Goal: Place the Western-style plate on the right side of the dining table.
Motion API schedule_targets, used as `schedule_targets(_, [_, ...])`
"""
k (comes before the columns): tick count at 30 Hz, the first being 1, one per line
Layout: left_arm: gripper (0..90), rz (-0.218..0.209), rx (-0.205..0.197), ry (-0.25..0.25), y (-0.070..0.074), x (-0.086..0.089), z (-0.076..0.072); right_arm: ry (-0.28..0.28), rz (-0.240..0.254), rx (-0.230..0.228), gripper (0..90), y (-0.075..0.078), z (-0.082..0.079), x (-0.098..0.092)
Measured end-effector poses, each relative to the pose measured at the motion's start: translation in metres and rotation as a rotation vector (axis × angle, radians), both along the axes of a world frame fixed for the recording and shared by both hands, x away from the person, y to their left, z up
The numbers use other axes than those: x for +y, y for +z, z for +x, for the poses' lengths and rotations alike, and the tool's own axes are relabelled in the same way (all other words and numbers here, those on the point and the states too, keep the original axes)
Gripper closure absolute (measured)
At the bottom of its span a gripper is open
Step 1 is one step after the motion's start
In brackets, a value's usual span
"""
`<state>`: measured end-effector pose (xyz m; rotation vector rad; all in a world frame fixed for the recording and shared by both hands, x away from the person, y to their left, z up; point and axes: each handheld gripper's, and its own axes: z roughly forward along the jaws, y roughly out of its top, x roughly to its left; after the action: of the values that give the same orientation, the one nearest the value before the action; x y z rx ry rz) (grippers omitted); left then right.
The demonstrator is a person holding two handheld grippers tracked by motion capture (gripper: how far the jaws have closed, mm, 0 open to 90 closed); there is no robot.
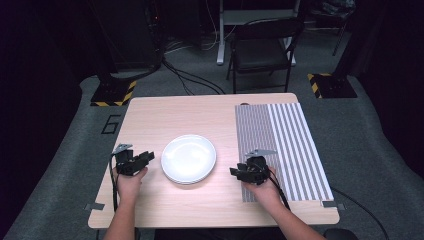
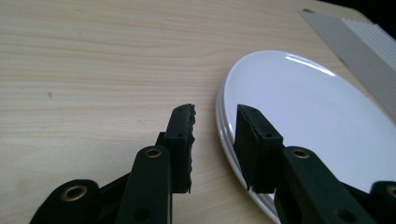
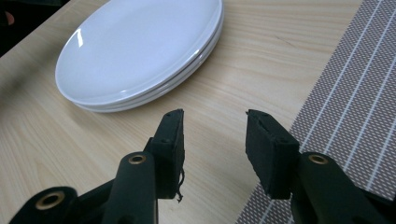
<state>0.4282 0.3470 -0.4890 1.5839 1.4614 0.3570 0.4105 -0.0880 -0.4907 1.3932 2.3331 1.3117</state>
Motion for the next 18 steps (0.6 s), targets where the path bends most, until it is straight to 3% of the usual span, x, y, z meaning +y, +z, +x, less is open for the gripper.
schedule_targets(1, [65.7,-0.028,0.01,0.002,-0.001,0.001,0.001,-0.002,0.001,-0.004,56.5,0.0,0.001,0.001])
schedule_targets(2, [65.7,-0.028,0.01,0.002,-0.001,0.001,0.001,-0.003,0.004,-0.004,56.2,0.0,0.002,0.003])
schedule_targets(3, [65.1,-0.073,0.026,-0.005,-0.004,0.002,0.004,0.0,0.002,-0.009,55.7,0.0,0.003,0.004])
schedule_targets(6, [64.8,-0.102,0.041,-0.011,-0.006,0.001,0.006,-0.002,-0.019,-0.002,55.1,-0.001,0.008,0.009])
schedule_targets(11, [66.0,-0.091,0.047,-0.029,-0.007,-0.002,0.008,-0.015,-0.006,0.007,57.2,-0.002,0.012,0.011])
schedule_targets(13, [67.0,-0.094,0.054,-0.021,-0.008,-0.006,0.009,-0.039,0.038,0.035,57.3,-0.003,0.017,0.01])
schedule_targets(18, [69.0,-0.094,0.064,-0.034,-0.009,-0.012,0.011,-0.052,0.072,0.05,56.7,-0.003,0.024,0.01])
